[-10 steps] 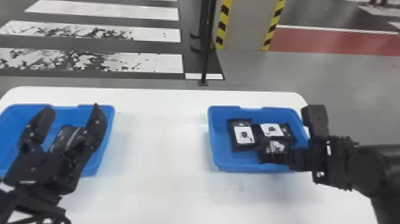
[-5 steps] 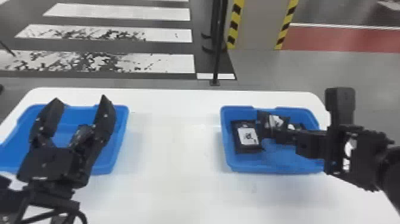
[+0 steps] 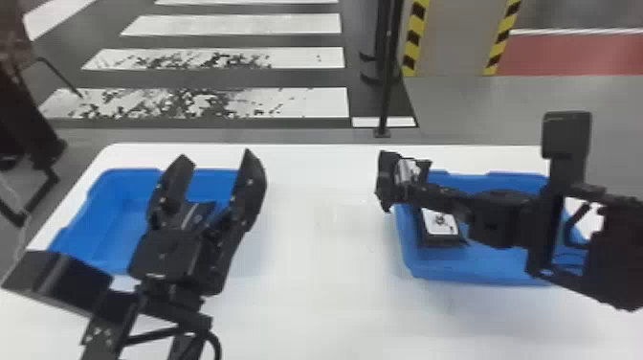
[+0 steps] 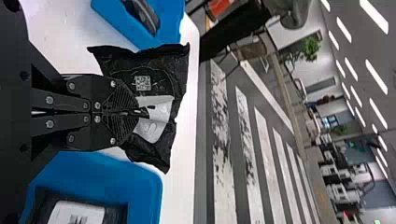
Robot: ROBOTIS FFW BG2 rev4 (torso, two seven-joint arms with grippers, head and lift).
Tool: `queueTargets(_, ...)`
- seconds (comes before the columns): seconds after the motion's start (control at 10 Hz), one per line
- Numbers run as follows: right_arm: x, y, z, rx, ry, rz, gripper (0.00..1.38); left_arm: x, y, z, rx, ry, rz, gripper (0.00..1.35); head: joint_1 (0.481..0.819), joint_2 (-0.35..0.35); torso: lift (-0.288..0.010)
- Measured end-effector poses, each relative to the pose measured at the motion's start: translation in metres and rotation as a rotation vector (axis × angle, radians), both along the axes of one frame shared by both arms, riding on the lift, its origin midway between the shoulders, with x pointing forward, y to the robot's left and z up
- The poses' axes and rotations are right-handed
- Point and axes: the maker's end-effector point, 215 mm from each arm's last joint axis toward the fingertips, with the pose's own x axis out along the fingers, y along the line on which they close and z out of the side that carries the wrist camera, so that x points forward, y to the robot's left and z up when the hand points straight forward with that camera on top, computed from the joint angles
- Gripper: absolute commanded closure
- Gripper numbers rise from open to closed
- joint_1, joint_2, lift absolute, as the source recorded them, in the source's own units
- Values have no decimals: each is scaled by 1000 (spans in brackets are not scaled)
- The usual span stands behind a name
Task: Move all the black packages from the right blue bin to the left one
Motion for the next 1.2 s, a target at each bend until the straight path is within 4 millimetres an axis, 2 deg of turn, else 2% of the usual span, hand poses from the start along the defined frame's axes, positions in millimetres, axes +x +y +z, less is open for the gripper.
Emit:
queueTargets(0.1,-9,25,6,32,1,66,1263,2,-19,-4,2,21,-44,282,695,70,-181)
queueTargets(0.3,-21,59,12,76,3,146,1263,8,-46,-27,56,82,-97,282,695,81,-181)
queueTargets(0.4,-28,74,14,99,6,182,1263,9,-57,-31,64,90,-117,282,695,85,-181)
queueTargets(0.6,-42,97,19,131,7,241,1263,8,-65,-28,53,85,-136,282,695,106,-181)
queueTargets(0.9,-51,115,22,154,7,285,1263,5,-74,-24,18,78,-163,295,695,122,-181)
queueTargets(1.0,-51,117,25,161,3,289,1263,5,-77,-24,13,80,-171,453,695,121,-181)
queueTargets(1.1,-51,120,28,170,-3,296,1263,5,-79,-27,12,91,-181,731,695,121,-181)
queueTargets(1.2,-52,124,31,177,-6,309,1263,5,-82,-29,15,100,-188,947,695,123,-181)
